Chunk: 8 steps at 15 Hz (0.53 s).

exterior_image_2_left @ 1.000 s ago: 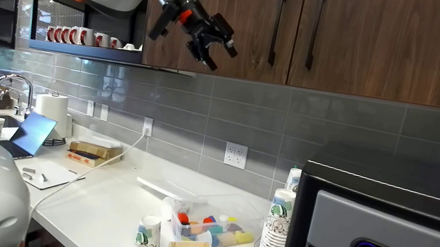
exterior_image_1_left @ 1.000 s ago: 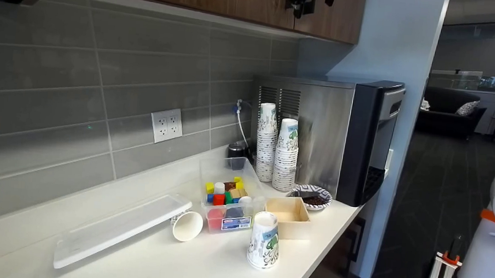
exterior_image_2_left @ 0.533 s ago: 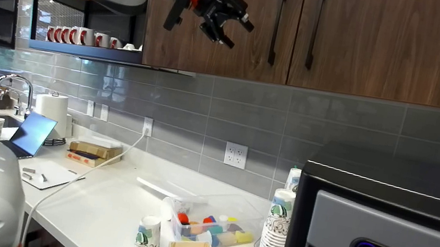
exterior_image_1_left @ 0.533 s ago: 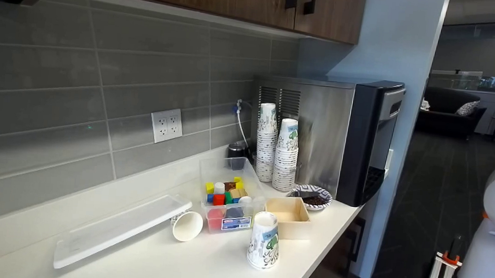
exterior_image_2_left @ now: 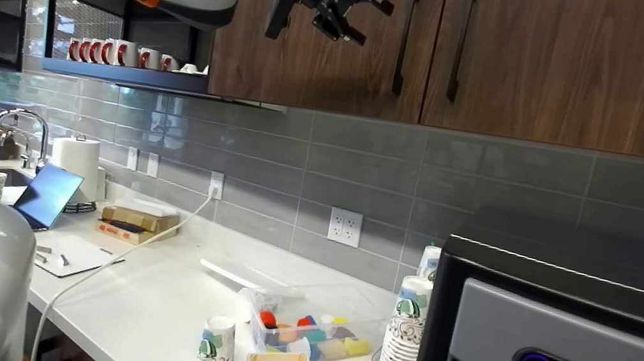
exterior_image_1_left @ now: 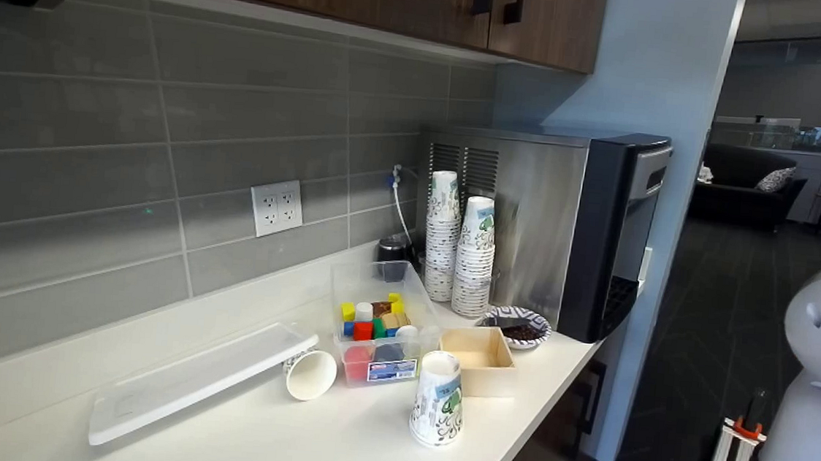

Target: Open the left upper cabinet door then close it again.

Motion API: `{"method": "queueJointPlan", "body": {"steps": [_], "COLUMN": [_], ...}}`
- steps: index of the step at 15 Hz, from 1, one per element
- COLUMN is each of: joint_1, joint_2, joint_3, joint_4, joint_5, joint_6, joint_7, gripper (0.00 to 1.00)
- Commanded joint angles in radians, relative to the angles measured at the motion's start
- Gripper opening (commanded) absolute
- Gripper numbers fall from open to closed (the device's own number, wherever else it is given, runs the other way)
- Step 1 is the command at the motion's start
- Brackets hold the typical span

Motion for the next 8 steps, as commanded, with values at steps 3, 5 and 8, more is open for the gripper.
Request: {"method": "queueJointPlan", "body": {"steps": [3, 5, 8], "joint_1": [-0.071, -0.075, -0.066], "joint_2": [0.071, 0.095, 0.133], "joint_3": [0.008, 0.005, -0.001], "joint_4": [0.066, 0.081, 0.107], "joint_5": [-0.141, -0.187, -0.258], "joint_6": [0.096, 0.115, 0.125], "joint_7": [0.132, 0.184, 0.267], "gripper": [1.0, 1.0, 1.0]}}
